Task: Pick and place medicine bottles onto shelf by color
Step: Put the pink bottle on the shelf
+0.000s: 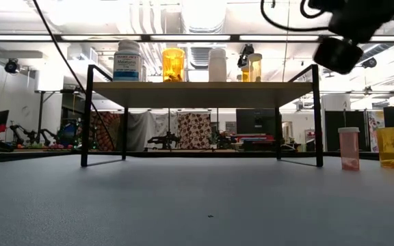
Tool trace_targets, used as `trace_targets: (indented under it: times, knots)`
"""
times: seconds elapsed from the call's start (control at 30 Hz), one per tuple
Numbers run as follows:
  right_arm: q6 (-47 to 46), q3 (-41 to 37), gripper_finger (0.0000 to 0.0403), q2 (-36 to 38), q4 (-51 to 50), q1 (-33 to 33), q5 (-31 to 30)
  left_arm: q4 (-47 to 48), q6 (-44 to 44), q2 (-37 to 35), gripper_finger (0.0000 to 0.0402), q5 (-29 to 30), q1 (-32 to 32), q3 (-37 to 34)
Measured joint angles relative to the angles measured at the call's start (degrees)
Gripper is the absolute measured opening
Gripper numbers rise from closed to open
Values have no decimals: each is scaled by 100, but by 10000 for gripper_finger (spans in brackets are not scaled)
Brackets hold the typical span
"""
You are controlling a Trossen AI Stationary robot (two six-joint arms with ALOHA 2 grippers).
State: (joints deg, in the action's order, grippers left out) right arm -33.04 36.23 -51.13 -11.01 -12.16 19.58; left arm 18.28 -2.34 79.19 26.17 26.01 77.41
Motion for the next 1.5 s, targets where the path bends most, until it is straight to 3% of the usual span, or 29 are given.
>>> trace_targets:
  times: [0.43,0.87,1.3,1.5]
  knots:
    - [-1386,-2,9,-31,-1748,-199,-1064,-283,-76,-38,233,33,34,-233]
    - [-1998,-2,9,-138,-2812,-199,-1964,-281,-338,-38,233,188,34,-249]
    - [-1774,0,9,-381,-2776,-795,-2745,-260,-467,-38,233,453,32,-249]
    - [-757,0,9,-374,-2769,-1342,-3115,-233,-467,-38,233,586,32,-249]
